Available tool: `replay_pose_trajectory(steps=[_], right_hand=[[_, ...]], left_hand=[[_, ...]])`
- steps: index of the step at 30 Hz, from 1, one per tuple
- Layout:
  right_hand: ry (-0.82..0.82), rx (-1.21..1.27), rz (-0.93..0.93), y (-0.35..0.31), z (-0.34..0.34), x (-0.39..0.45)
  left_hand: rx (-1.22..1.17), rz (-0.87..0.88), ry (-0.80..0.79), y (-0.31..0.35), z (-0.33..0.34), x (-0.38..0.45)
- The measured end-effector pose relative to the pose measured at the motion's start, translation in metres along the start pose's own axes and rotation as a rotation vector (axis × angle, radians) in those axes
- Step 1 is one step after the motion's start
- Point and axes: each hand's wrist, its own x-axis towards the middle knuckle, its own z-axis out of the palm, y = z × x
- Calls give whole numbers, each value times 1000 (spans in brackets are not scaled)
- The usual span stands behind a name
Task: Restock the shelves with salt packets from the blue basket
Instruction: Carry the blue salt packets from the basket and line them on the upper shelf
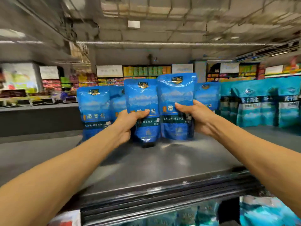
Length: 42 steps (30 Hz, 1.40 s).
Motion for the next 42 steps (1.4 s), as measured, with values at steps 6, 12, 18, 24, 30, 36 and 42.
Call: replay_pose_trajectory(steps=[6,12,18,24,30,36,42], right_hand=[[-189,-327,12,22,-28,40],[-250,-723,-60,22,-47,39],[-186,-727,-13,27,-36,55],[-106,-801,16,31,-22,76],[-47,-889,61,40,-17,94],[34,-990,42,51,-11,89],[74,-1067,39,40,-3,62]], left_hand=[[250,115,-68,-25,-15,32],[1007,123,32,-28,-41,21],[1053,46,121,-24,-22,28],[1025,-10,178,-20,-20,44],[1435,80,250,-24,-27,52],[1594,169,264,-24,-21,50],[1721,174,249,-18,-16,32]])
